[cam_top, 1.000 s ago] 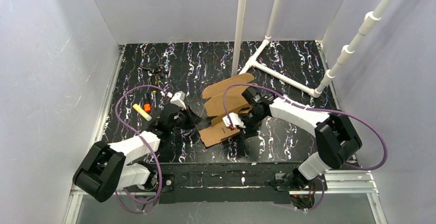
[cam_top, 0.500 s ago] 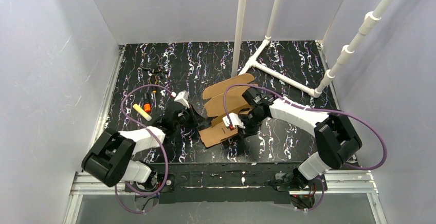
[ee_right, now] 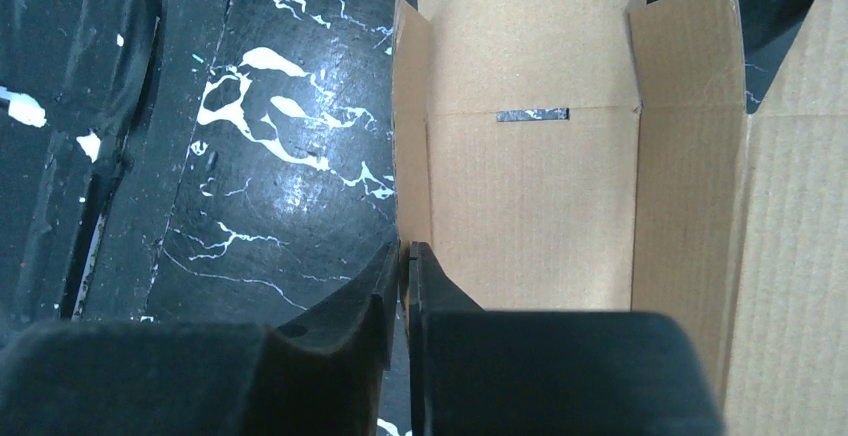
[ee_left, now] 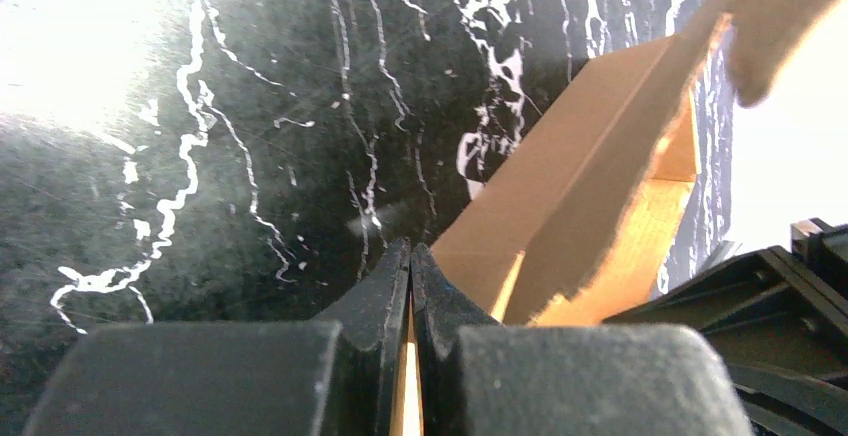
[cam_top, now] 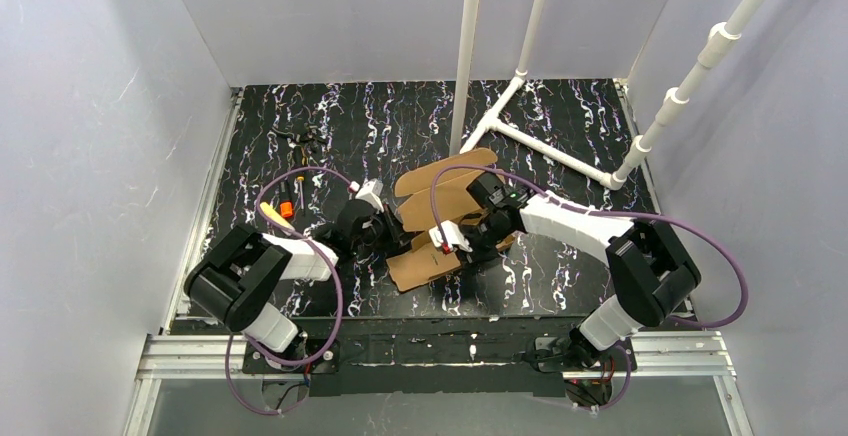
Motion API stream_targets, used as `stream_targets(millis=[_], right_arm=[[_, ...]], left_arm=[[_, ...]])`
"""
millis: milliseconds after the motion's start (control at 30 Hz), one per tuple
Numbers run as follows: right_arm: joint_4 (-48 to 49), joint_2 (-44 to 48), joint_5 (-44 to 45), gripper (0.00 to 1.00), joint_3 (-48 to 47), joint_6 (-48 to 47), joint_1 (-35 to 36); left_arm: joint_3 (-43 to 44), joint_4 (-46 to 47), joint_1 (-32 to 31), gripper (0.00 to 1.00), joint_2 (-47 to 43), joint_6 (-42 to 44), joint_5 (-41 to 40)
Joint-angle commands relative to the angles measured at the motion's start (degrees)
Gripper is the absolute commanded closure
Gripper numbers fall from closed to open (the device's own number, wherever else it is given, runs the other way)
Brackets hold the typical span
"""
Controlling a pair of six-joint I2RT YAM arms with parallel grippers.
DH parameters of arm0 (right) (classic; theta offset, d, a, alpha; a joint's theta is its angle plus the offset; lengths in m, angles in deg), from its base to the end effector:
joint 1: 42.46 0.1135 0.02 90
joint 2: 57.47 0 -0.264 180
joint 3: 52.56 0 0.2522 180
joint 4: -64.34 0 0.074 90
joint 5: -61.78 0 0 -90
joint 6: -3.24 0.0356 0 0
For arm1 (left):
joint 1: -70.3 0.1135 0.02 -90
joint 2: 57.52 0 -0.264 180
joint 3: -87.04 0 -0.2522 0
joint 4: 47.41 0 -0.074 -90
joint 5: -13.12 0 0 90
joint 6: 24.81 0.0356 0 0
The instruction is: Fold the paper box
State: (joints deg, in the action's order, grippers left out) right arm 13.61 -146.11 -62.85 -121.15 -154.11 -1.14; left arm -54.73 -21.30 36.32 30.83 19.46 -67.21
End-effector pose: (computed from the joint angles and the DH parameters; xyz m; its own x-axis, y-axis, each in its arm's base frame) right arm 0.2004 0.2031 0.1934 0.3579 -0.6964 -0.6220 -0.9178 -0.3850 -0.0972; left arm 0.2237 -0.1580 0.1395 -0.7212 -0.3652 -0.5887 0.2318 0.6736 -0.7018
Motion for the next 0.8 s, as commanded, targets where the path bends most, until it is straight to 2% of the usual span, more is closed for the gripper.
stream_targets(millis=[0,233,433,633,767], right_arm=[[2.73,-0.61,-0.43,0.85,0.41,2.88,0.94],[4.48,-1.51,0.27,0.91,0.08,5.37,2.50],[4.67,-1.76,0.00,0.91,0.11,6.23,2.87],[0.08,-1.89,-2.43,0.67,0.16,1.41,2.97],[-1.04,-1.43,-0.87,0.63,0.38,0.03,2.97]], left_arm=[[-1.90,2.57,-0.74,1.00,-4.45,-1.80,-0.94],[-2.66,2.49,-0.73,1.00,-5.05,-3.33,0.91],[-4.08,2.36,-0.76,1.00,-6.91,-4.90,1.16],[-4.66,2.22,-0.74,1.00,-6.33,-6.46,0.83],[-3.87,2.31,-0.74,1.00,-5.42,-7.44,1.60]])
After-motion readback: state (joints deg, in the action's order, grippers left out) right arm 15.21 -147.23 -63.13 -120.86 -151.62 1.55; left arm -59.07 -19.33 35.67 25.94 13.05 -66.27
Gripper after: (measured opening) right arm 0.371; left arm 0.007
